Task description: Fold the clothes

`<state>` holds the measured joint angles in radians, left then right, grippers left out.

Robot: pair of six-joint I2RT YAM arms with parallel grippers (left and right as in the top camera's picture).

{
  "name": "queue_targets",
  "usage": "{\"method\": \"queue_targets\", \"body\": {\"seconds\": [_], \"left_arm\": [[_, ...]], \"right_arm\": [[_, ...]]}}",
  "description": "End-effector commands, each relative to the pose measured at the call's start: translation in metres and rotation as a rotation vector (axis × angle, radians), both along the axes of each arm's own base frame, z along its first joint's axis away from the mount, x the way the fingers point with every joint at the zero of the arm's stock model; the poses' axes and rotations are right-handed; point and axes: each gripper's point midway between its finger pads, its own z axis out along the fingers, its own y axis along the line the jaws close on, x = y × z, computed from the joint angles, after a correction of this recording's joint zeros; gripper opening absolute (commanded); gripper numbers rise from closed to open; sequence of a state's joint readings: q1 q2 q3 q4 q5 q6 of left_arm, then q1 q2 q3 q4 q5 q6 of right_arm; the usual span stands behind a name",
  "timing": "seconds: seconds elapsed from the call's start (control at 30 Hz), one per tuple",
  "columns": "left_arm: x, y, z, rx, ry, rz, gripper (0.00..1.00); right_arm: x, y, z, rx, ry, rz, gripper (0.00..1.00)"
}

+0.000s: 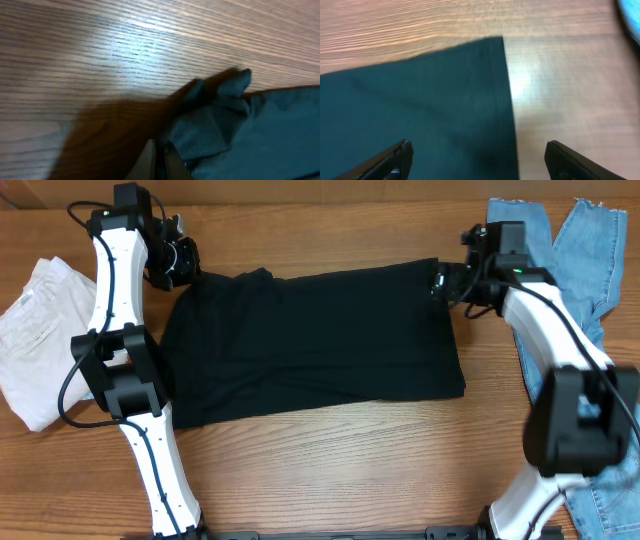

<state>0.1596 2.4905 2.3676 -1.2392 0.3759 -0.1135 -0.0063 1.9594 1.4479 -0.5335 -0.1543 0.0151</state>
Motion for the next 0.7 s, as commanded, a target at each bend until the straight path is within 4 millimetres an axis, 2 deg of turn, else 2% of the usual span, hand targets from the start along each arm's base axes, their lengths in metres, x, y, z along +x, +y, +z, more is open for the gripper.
{"method": "queue_targets", "body": {"seconds": [0.0,0.17,0.3,0.47,0.6,0.67], "left_arm": [[0.003,-0.006,0.015,-0.034,-0.010,0.033,0.04],[-0.003,-0.009,0.013,-0.037,0.017,0.029,0.04],[-0.005,-0.014,0.013,-0.038,0.029,0.022,0.04],[-0.007,-0.019,0.012,-0.038,0.037,0.012,0.04],[-0.007,-0.020,0.012,-0.031,0.038,0.010,0.04],[-0.008,-0.020,0.012,-0.031,0.040,0.010,0.04]], "right_arm": [[0.039,-0.001,-0.010,-0.040,-0.064,0.055,0.90],[0.073,0.000,-0.038,-0.039,-0.113,0.060,0.91],[0.090,0.000,-0.056,-0.041,-0.164,0.060,0.86],[0.092,0.000,-0.075,-0.040,-0.155,0.060,0.83],[0.093,0.001,-0.082,-0.036,-0.152,0.063,0.76],[0.092,0.008,-0.088,-0.016,-0.149,0.083,0.74]]}}
